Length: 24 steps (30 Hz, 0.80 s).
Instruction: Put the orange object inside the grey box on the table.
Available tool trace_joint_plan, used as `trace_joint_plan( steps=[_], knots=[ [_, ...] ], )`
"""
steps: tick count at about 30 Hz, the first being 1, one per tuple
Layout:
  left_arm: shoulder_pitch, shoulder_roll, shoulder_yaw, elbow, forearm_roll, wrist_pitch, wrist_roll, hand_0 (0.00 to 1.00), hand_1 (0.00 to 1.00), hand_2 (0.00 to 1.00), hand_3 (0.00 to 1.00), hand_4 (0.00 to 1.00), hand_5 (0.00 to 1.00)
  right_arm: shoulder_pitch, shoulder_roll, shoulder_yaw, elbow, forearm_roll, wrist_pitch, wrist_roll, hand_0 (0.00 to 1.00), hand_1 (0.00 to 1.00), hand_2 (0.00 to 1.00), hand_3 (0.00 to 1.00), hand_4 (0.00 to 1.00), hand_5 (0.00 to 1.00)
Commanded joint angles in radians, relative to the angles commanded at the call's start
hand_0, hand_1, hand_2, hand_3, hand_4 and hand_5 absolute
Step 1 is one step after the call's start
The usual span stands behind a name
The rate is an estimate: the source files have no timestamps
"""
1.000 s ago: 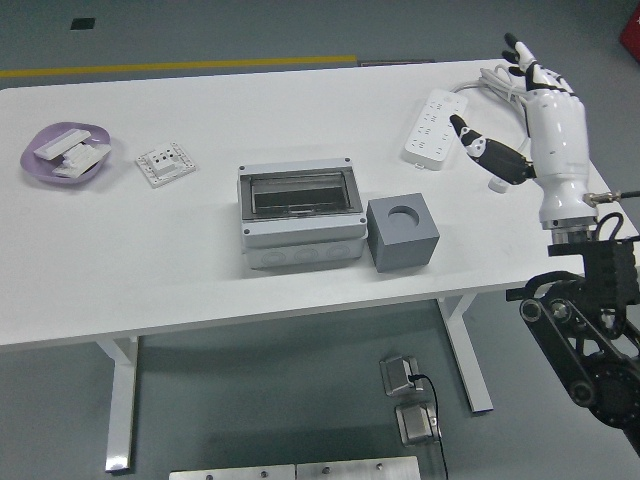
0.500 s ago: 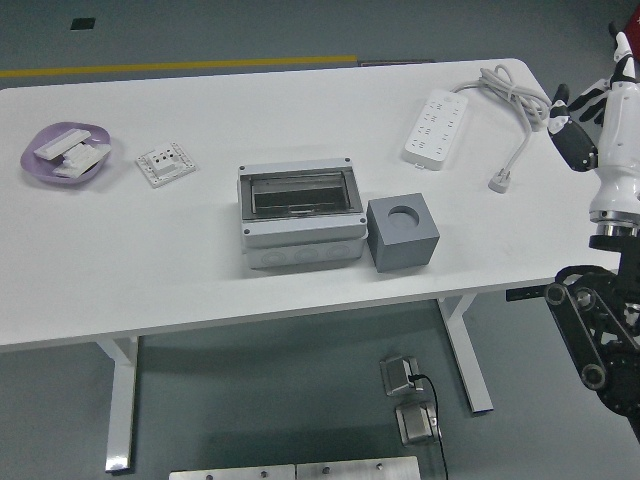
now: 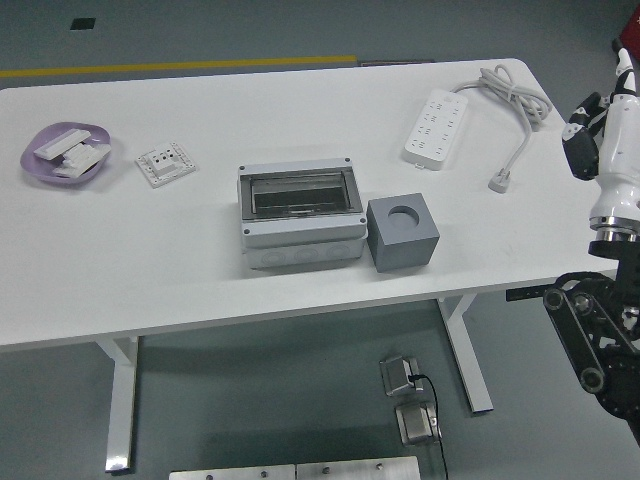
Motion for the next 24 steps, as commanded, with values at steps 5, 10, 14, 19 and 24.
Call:
trace_joint_plan(
  steps=[5, 10, 14, 19, 24],
  knots=[
    [-0.001, 0.0, -0.002, 0.0, 0.002, 0.0, 0.0, 0.63, 0.565, 0.53, 0.595, 0.435, 0.207, 0.0, -0.002, 0.004, -0.002, 0.0, 0.0, 0.0, 0.118, 0.275, 0.347, 0.998, 0.396, 0.201],
    [-0.001, -0.001, -0.004, 0.0, 0.004, 0.0, 0.0, 0.629, 0.567, 0.53, 0.596, 0.429, 0.219, -0.002, -0.004, 0.007, -0.003, -0.005, 0.0, -0.008, 0.126, 0.28, 0.368, 0.998, 0.481, 0.231],
    [-0.001, -0.003, -0.007, 0.0, 0.007, 0.001, 0.0, 0.629, 0.567, 0.53, 0.596, 0.429, 0.219, -0.003, -0.005, 0.01, -0.003, -0.02, 0.0, -0.018, 0.126, 0.28, 0.368, 0.998, 0.481, 0.231],
    [-0.001, -0.003, -0.009, 0.0, 0.009, 0.002, 0.001, 0.628, 0.567, 0.53, 0.597, 0.427, 0.221, -0.004, -0.006, 0.019, -0.007, -0.018, 0.0, -0.018, 0.129, 0.281, 0.375, 0.998, 0.481, 0.242],
    [-0.001, -0.004, -0.009, 0.0, 0.009, 0.003, 0.003, 0.628, 0.567, 0.53, 0.595, 0.427, 0.222, -0.005, -0.007, 0.025, -0.011, -0.008, 0.0, -0.007, 0.141, 0.289, 0.412, 0.998, 0.77, 0.381]
  ],
)
